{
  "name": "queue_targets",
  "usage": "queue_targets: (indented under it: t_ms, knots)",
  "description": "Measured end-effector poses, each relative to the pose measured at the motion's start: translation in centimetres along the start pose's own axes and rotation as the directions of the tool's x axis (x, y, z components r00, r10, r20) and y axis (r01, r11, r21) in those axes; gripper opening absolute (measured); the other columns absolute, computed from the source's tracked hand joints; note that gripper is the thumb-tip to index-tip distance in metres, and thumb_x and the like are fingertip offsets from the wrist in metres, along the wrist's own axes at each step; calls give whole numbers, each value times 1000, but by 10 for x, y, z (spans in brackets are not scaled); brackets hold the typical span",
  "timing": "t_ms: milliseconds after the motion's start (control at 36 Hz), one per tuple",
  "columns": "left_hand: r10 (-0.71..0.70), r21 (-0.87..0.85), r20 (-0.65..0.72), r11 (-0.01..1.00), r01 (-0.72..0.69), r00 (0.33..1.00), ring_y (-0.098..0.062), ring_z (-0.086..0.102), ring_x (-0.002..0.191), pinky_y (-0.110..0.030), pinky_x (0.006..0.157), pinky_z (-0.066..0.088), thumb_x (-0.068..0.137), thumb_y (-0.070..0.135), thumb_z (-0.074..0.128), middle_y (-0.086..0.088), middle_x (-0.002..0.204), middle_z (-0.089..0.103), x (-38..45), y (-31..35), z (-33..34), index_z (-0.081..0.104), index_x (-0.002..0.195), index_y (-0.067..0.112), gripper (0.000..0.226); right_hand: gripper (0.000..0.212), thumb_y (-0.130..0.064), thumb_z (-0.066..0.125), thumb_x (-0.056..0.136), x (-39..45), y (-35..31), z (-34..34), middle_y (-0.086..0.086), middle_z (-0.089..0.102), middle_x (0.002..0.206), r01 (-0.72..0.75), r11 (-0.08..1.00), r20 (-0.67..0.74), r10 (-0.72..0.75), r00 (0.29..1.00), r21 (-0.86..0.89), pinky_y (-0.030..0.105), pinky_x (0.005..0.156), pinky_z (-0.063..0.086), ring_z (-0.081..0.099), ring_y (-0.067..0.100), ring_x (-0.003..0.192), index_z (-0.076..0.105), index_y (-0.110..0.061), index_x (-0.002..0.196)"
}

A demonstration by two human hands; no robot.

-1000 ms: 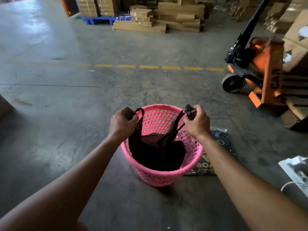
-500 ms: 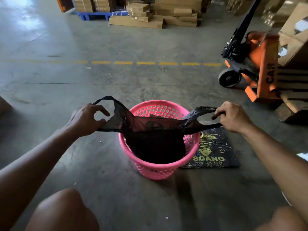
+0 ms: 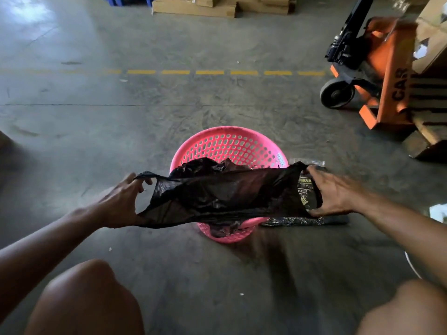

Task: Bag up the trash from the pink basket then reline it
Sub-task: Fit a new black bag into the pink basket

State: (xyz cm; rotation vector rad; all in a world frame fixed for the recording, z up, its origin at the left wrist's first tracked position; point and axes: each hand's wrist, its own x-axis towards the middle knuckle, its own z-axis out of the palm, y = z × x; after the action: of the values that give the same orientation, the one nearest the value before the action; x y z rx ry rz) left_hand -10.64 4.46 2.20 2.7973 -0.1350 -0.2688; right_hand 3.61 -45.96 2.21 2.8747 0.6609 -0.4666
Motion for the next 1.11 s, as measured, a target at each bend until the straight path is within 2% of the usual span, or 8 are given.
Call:
queue_targets:
  t_ms: [167, 278, 417, 528, 694, 833, 1000, 1111]
  knots:
    - [39, 77, -12, 996, -38, 999, -13, 57, 70, -42, 66, 60, 43, 81, 80, 3, 120, 45, 10, -17, 29, 43, 121, 31, 100, 125, -73, 68, 56, 1, -7, 14, 4, 54, 144, 101, 990, -140, -114, 984, -99, 38, 89, 56, 69, 31, 111, 20, -12, 154]
    - [114, 232, -15, 967, -108, 993, -21, 71, 77, -37, 61, 55, 40, 91, 72, 8, 122, 49, 7, -6, 24, 44, 135, 23, 120, 100, -62, 82, 45, 5, 1, 19, 9, 68, 96, 235, 964, -285, -261, 923, -122, 41, 58, 55, 72, 37, 70, 36, -15, 119]
    - [195, 176, -54, 967, -183, 979, -11, 67, 68, -30, 54, 48, 45, 81, 80, 11, 112, 49, -8, -7, 21, 49, 127, 17, 108, 116, -73, 74, 49, -5, 20, 25, 11, 71, 120, 168, 966, -308, -223, 925, -195, 35, 63, 56, 75, 34, 78, 43, -6, 138]
    - [206, 145, -47, 970, -197, 978, -3, 54, 59, -20, 51, 35, 43, 78, 83, 17, 105, 44, -8, -4, 23, 46, 126, 22, 106, 113, -63, 88, 39, -3, 19, 32, 15, 75, 90, 175, 958, -330, -244, 912, -225, 34, 49, 55, 72, 34, 58, 45, -5, 126]
    - [12, -94, -87, 995, -20, 996, -11, 71, 72, -8, 59, 48, 47, 59, 81, 4, 108, 50, 31, -34, 39, 58, 124, 21, 89, 96, -54, 80, 62, 35, 22, 43, 8, 64, 130, 30, 981, -151, -1, 989, 193, 38, 85, 53, 68, 33, 107, 38, -19, 140]
    - [-122, -299, -47, 949, 103, 991, 7, 68, 68, -11, 61, 52, 58, 31, 88, -7, 120, 59, 87, -38, 29, 61, 117, 16, 66, 12, -14, 66, 90, 98, 16, 19, 3, 65, 83, -54, 717, -104, 174, 979, 695, 32, 71, 48, 62, 26, 80, 57, -22, 89]
    - [-195, -737, 379, 527, 423, 904, -15, 70, 80, -28, 72, 61, 76, 26, 75, -8, 99, 69, 112, -32, -10, 70, 118, 12, 44, 15, -21, 68, 83, 132, 6, -11, -1, 61, 60, -108, 210, 16, 399, 917, 972, 29, 58, 38, 52, 18, 61, 65, -16, 69]
    - [-211, -776, 451, 387, 498, 867, -30, 77, 95, -40, 86, 63, 46, 28, 92, -8, 109, 78, 103, -42, -34, 80, 100, 11, 57, 12, -24, 69, 79, 131, 5, -27, -6, 67, 61, -51, 96, 4, 436, 900, 994, 26, 56, 33, 58, 13, 59, 66, -18, 69]
